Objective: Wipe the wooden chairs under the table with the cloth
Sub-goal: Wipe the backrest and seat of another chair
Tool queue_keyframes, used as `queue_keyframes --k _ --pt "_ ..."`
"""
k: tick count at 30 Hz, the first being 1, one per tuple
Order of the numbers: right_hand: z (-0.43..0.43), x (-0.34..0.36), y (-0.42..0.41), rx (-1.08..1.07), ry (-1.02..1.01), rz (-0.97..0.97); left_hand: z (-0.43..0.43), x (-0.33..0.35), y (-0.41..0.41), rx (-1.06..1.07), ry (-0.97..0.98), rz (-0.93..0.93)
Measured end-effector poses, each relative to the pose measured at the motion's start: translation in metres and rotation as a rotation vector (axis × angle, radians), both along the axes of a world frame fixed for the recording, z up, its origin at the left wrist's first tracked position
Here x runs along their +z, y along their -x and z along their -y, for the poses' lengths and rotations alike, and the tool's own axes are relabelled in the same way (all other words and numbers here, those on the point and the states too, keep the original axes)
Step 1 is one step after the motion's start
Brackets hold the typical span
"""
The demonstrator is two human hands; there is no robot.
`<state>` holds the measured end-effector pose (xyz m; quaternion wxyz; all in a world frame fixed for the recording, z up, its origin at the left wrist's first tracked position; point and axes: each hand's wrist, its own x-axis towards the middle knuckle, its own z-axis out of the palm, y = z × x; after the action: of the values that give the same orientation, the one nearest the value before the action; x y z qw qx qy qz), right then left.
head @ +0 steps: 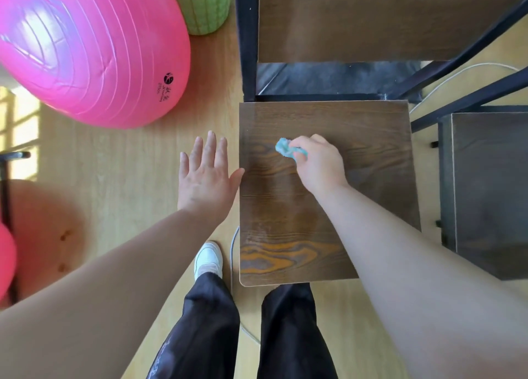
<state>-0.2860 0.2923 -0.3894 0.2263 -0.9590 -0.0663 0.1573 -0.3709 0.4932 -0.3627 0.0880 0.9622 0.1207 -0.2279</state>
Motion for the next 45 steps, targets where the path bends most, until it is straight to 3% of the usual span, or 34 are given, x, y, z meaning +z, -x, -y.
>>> queue_keyframes --k 7,12,16,22,25,29,37,41,45 --pt "-0.012 0.006 0.100 0.210 -0.106 -0.063 -0.015 0.010 0.017 -0.031 -0.017 -0.019" --pt "-0.035 0.012 0.035 0.021 -0.148 0.034 -0.021 0.013 0.020 -0.027 -0.009 -0.012" --pt "-0.076 0.012 -0.034 -0.004 -0.140 0.102 -0.024 0.008 0.020 -0.019 -0.006 -0.015" --pt "-0.097 -0.007 -0.055 -0.040 -0.123 -0.035 -0.023 0.006 0.022 -0.079 -0.007 -0.039" --pt "-0.098 -0.006 -0.035 -0.054 -0.087 -0.047 -0.024 0.010 0.024 -0.085 0.020 -0.039" --pt "-0.078 -0.007 0.018 0.171 0.022 -0.001 -0.025 0.017 0.031 -0.089 0.057 -0.033" --pt "-0.013 0.000 0.157 0.461 0.019 -0.058 -0.021 0.030 0.046 -0.134 0.035 -0.058" --pt "0.016 -0.002 0.201 0.457 0.022 -0.112 -0.009 0.032 0.052 -0.160 0.012 -0.074" --pt "0.017 0.007 0.192 0.371 -0.073 -0.211 0.016 0.030 0.054 -0.180 0.000 -0.082"
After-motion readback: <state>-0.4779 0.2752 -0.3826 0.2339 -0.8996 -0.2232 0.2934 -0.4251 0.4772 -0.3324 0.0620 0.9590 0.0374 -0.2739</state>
